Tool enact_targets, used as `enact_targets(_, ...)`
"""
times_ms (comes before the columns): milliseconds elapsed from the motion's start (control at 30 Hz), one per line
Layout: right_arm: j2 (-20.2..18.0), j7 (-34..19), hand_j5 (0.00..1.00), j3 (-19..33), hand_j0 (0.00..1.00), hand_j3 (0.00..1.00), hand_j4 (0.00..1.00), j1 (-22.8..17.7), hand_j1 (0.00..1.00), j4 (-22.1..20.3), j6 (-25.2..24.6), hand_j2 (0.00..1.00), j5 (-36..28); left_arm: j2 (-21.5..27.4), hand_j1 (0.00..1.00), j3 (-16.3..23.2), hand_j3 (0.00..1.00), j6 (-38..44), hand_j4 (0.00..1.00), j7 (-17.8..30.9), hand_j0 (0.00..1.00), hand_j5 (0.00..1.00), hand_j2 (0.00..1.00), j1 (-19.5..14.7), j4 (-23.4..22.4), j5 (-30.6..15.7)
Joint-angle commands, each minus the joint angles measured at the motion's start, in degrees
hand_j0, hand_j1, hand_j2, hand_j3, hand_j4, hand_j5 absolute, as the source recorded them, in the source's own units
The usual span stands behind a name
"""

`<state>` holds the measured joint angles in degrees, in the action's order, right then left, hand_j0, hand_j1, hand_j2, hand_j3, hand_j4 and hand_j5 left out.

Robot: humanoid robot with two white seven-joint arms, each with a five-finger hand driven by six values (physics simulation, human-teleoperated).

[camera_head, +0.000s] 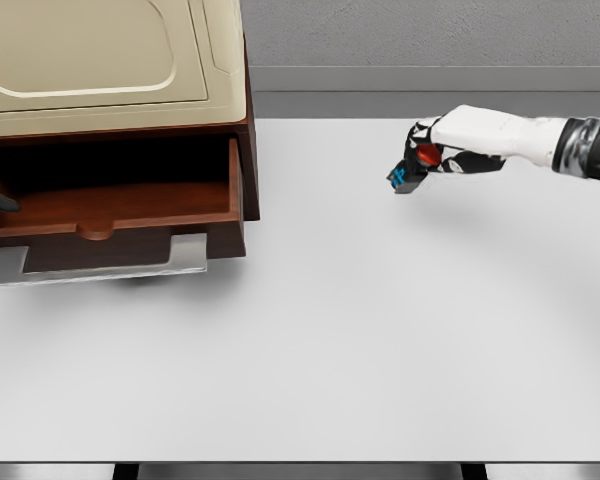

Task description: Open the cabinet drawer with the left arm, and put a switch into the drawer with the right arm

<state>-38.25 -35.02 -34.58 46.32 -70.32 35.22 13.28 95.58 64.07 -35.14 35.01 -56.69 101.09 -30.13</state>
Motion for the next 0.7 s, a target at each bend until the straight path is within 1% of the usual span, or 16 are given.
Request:
enact_targets(0, 1.34, 0.02, 0.29, 0.13, 0.29, 0.29, 0.29, 0.09, 0.29, -0.34, -0.22, 0.29, -2.12, -1.36, 1.0, -0.26, 1.0, 0.14, 1.0, -0.01, 1.0, 1.0, 1.0, -0.09, -0.01, -0.37)
enact_targets(67, 2.57, 0.02, 0.29, 0.22, 0.29, 0.29, 0.29, 1.32, 0.29, -0.34, -0.22, 0.29, -2.56, -1.72, 1.0, -0.26, 1.0, 0.14, 1.0, -0.01, 1.0, 1.0, 1.0, -0.35, -0.01, -0.37)
enact_targets(133, 2.83, 0.02, 0.29, 0.13, 0.29, 0.29, 0.29, 2.99, 0.29, -0.34, -0.22, 0.29, -3.7, -0.92, 1.0, -0.26, 1.0, 0.14, 1.0, -0.01, 1.0, 1.0, 1.0, -0.44, -0.01, -0.37)
enact_targets(200, 3.8, 0.02, 0.29, -0.04, 0.29, 0.29, 0.29, 3.52, 0.29, -0.43, -0.22, 0.29, -3.79, -0.92, 1.0, -0.26, 1.0, 0.14, 1.0, -0.01, 1.0, 1.0, 1.0, -0.44, -0.01, -0.37)
enact_targets(300, 5.47, 0.02, 0.29, -0.57, 0.29, 0.29, 0.29, 4.13, 0.29, -2.8, -0.22, 0.29, -3.7, -0.92, 1.0, -0.26, 1.0, 0.14, 1.0, -0.01, 1.0, 1.0, 1.0, -0.44, -0.01, -0.37)
enact_targets(367, 6.87, 0.02, 0.29, -2.59, 0.29, 0.29, 0.29, 5.18, 0.29, -3.77, -0.22, 0.29, -3.7, -0.66, 1.0, -0.26, 1.0, 0.14, 1.0, -0.01, 1.0, 1.0, 1.0, -0.44, -0.01, -0.37)
enact_targets(500, 10.48, 0.02, 0.29, -5.67, 0.29, 0.29, 0.29, 8.0, 0.29, -3.86, -0.22, 0.29, -3.61, -0.57, 1.0, -0.26, 1.0, 0.14, 1.0, -0.01, 1.0, 1.0, 1.0, -0.44, -0.01, -0.37)
enact_targets(667, 13.99, 0.02, 0.29, -8.83, 0.29, 0.29, 0.29, 11.42, 0.29, -4.21, -0.22, 0.29, -3.7, -0.57, 1.0, -0.26, 1.0, 0.14, 1.0, -0.01, 1.0, 1.0, 1.0, -0.35, -0.01, -0.37)
